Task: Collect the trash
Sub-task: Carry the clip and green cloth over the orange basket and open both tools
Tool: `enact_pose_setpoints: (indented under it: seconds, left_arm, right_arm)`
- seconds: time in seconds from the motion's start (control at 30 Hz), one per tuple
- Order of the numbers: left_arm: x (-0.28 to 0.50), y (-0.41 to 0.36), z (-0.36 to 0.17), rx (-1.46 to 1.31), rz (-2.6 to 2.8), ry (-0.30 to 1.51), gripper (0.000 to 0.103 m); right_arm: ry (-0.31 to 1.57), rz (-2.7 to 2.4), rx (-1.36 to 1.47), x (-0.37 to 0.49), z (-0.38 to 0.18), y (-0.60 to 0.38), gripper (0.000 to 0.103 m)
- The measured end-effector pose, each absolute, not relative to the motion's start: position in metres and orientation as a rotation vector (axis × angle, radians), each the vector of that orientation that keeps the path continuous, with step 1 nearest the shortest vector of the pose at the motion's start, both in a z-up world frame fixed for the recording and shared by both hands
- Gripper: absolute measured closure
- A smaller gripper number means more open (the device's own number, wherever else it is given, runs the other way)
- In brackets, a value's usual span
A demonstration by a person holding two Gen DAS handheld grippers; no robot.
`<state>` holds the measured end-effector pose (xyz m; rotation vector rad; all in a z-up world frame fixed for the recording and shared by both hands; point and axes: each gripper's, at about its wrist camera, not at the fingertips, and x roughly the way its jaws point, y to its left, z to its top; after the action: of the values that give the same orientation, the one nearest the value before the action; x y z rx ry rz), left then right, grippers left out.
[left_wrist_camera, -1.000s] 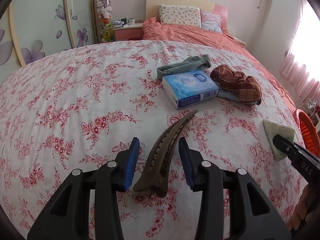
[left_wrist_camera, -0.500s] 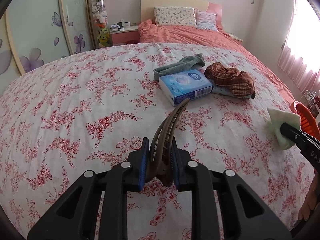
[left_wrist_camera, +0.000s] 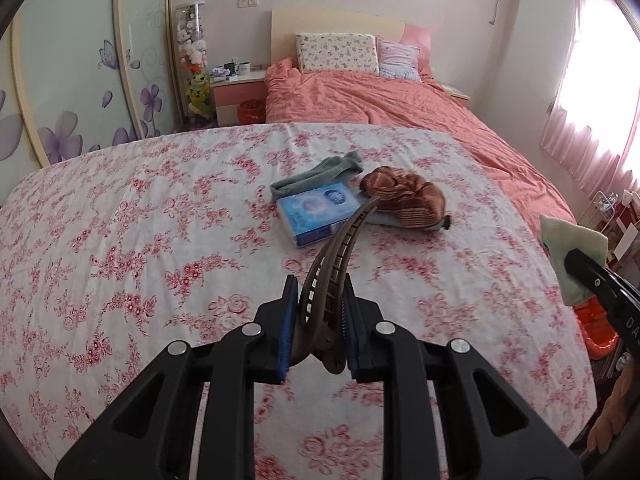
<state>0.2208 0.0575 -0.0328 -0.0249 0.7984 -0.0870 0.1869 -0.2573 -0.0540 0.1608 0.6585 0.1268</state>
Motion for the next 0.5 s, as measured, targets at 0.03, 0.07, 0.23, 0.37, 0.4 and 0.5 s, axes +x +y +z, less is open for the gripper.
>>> enact_pose_setpoints:
  seconds: [0.03,0.07,0.23,0.37,0.4,0.5]
  left_arm:
    - [0.22,0.054,-0.031,-0.025,-0.094,0.798,0.082]
    - [0.218,0.049,-0.029,-0.023,-0.105,0.798,0.082]
    - [0.207,0.022,-0.017,-0.004,-0.163,0.781,0.082]
    - [0.202,-0.003,-0.008,-0.012,-0.232,0.777,0.082]
    - [0.2,-0.012,-0.005,-0.015,-0.257,0.775,0.082]
    - [0.197,-0.033,0.0,-0.016,-0.309,0.768,0.082]
  right_arm:
    - [0.654,0.124,0.163,0.183,-0.052,-0.26,0.094]
    - [0.647,0.121,0.173,0.178,-0.049,-0.265,0.094]
    - [0.604,0.103,0.216,0.157,-0.038,-0.292,0.094]
    - [0.57,0.072,0.24,0.142,-0.03,-0.316,0.094]
    - [0.561,0.059,0.24,0.139,-0.028,-0.322,0.094]
    - [0.537,0.015,0.237,0.13,-0.024,-0.339,0.094]
